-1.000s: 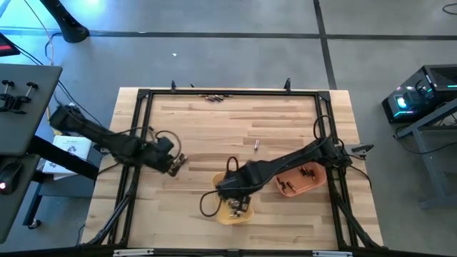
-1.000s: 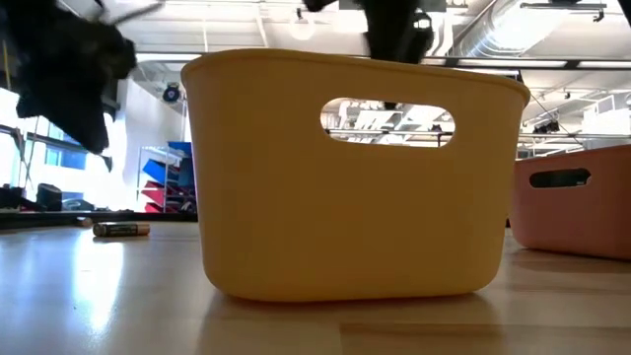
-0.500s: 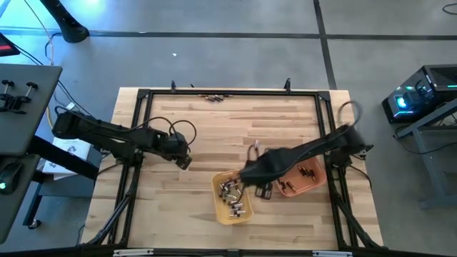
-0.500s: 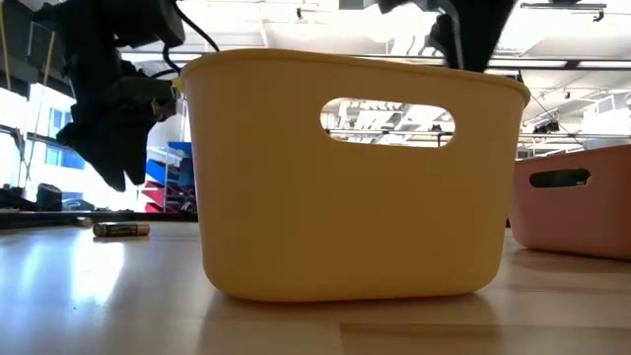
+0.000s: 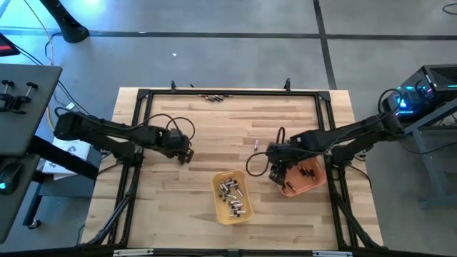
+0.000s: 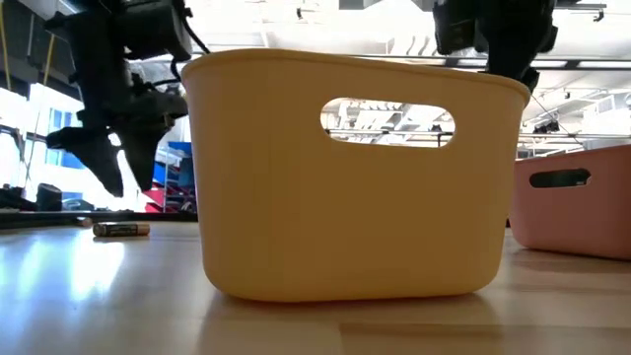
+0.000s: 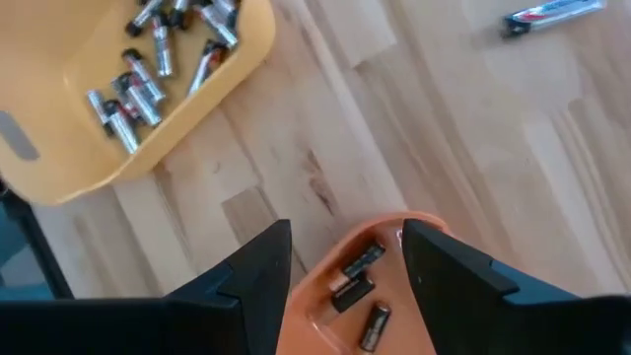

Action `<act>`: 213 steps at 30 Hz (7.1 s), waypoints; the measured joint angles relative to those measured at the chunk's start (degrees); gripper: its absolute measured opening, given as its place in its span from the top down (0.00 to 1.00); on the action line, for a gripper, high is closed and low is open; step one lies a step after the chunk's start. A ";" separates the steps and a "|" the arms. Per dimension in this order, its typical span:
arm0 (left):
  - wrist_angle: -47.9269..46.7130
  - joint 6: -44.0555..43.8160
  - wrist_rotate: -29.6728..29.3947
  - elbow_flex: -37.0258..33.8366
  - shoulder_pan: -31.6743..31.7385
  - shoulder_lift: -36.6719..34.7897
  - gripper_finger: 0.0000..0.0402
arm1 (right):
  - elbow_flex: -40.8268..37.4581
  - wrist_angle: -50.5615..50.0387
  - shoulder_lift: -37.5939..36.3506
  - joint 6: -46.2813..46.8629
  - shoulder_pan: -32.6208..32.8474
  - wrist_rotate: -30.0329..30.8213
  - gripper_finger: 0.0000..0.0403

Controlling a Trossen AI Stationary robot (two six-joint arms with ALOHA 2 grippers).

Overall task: Sort batteries
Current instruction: Put the black battery into the orange bin, then adjust the black battery

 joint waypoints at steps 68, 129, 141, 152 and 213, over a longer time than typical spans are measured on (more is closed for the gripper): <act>-4.73 22.17 4.36 1.64 3.16 10.14 1.00 | -3.34 20.63 0.21 -0.27 -9.71 -0.09 0.53; -20.00 30.64 -25.95 1.67 33.60 19.86 1.00 | -2.48 43.25 8.89 0.17 -18.28 -13.16 0.53; -20.23 30.38 -22.29 1.28 34.31 19.75 1.00 | -1.90 43.25 8.87 -0.28 -18.05 -13.16 0.53; -15.02 32.33 -23.06 0.79 40.66 19.79 1.00 | -1.90 43.22 8.85 0.15 -15.89 -13.42 0.53; -29.60 -5.91 10.05 5.37 -15.41 15.64 1.00 | -1.92 43.01 8.80 -5.43 -16.78 -14.14 0.53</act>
